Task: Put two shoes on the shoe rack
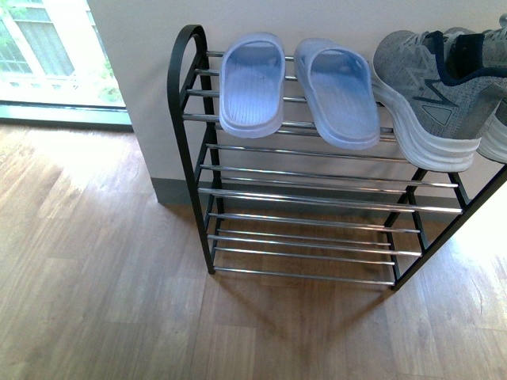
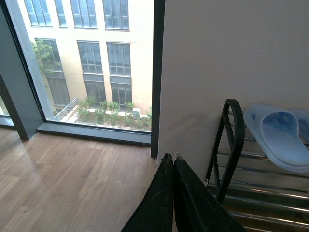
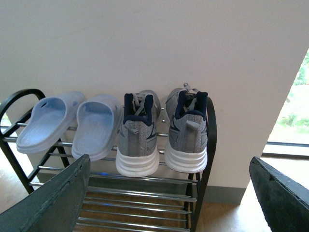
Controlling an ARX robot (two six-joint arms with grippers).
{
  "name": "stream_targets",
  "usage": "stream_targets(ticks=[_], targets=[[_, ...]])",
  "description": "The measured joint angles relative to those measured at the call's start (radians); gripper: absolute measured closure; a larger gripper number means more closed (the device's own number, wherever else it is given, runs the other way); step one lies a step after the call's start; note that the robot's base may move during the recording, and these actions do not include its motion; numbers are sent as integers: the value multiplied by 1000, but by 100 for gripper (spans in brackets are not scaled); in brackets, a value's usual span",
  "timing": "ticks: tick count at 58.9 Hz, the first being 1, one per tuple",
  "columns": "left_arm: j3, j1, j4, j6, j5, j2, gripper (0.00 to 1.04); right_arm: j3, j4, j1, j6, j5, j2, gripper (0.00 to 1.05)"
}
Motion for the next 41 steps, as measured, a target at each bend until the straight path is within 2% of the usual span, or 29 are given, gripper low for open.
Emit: stream_targets(ticks=[16,22,32,35,41], targets=[[0,0,-77,0,0,-79,104,0,0,0,0,0,0,9],[0,0,-245,0,0,-226,104,0,0,0,0,0,0,9],[0,1,-253,0,0,-237,104,0,0,0,0,0,1,9],[0,1,-253,0,0,-237,98,0,0,0,0,-1,0,9],[0,1,-253,0,0,-237,80,0,0,0,0,0,0,9]])
